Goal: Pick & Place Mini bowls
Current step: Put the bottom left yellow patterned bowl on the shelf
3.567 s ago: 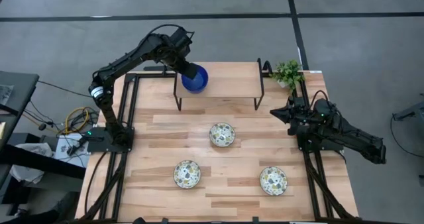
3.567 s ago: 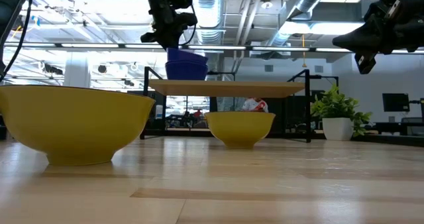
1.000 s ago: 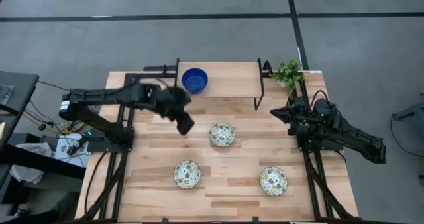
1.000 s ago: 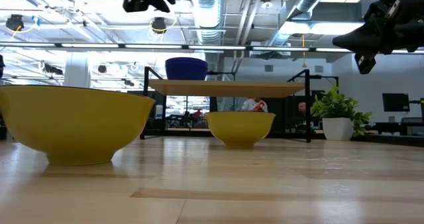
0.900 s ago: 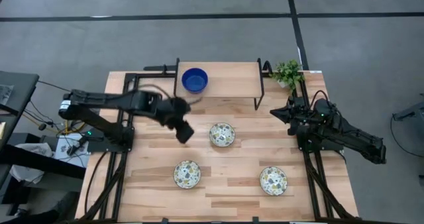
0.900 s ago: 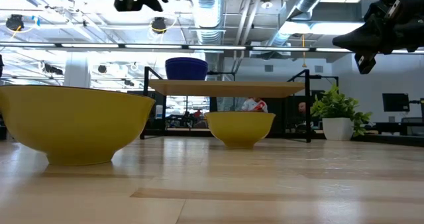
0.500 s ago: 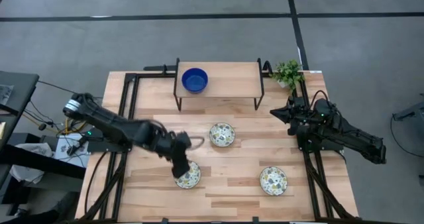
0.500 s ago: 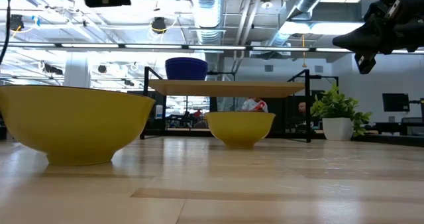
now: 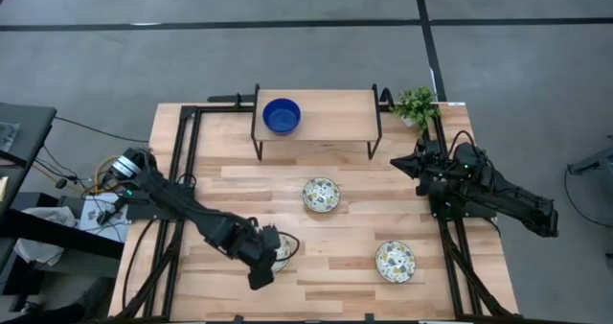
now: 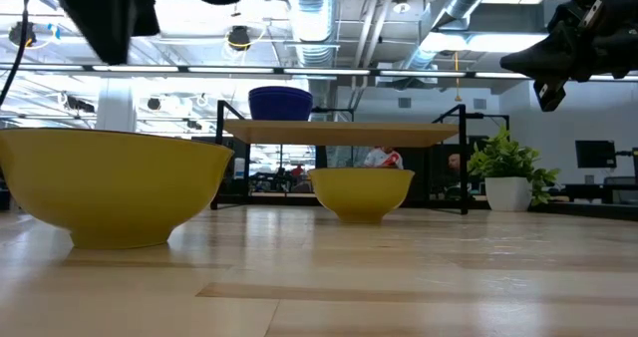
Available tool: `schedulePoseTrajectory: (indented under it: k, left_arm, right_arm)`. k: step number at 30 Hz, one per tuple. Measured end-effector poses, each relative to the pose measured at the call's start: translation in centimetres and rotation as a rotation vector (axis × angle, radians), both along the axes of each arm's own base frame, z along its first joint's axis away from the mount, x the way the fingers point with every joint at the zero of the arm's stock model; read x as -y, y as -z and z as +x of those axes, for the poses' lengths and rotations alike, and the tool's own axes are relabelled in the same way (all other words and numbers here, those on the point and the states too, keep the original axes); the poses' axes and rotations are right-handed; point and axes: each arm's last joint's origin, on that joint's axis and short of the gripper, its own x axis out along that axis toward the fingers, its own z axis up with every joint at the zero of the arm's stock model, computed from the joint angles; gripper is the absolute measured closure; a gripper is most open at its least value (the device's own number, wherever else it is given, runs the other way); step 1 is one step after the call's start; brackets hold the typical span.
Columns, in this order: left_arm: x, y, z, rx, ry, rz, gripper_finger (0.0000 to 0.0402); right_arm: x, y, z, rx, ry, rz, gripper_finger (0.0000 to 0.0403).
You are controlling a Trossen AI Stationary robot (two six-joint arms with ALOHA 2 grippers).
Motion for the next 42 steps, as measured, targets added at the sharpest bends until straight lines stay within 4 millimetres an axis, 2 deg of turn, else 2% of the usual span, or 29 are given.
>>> schedulePoseTrajectory:
  k: [15, 26, 30, 42]
  left_arm:
    - [2.0, 0.1, -1.4, 0.029, 0.221, 0.081, 0.0298]
    - [3.3, 4.0, 0.0, -0.054, 0.459, 0.2, 0.0298]
    - [3.6, 4.6, 0.2, -0.071, 0.465, 0.202, 0.0298]
    - [3.5, 4.6, 0.3, -0.059, 0.477, 0.232, 0.0298]
  right_arm:
    - [0.0, 0.0, 0.0, 0.0, 0.0, 0.0, 0.0403]
    - [0.0, 0.0, 0.0, 0.0, 0.0, 0.0, 0.0403]
    - [0.0, 0.0, 0.0, 0.0, 0.0, 0.0, 0.0403]
    - [0.0, 0.0, 0.0, 0.0, 0.0, 0.0, 0.0403]
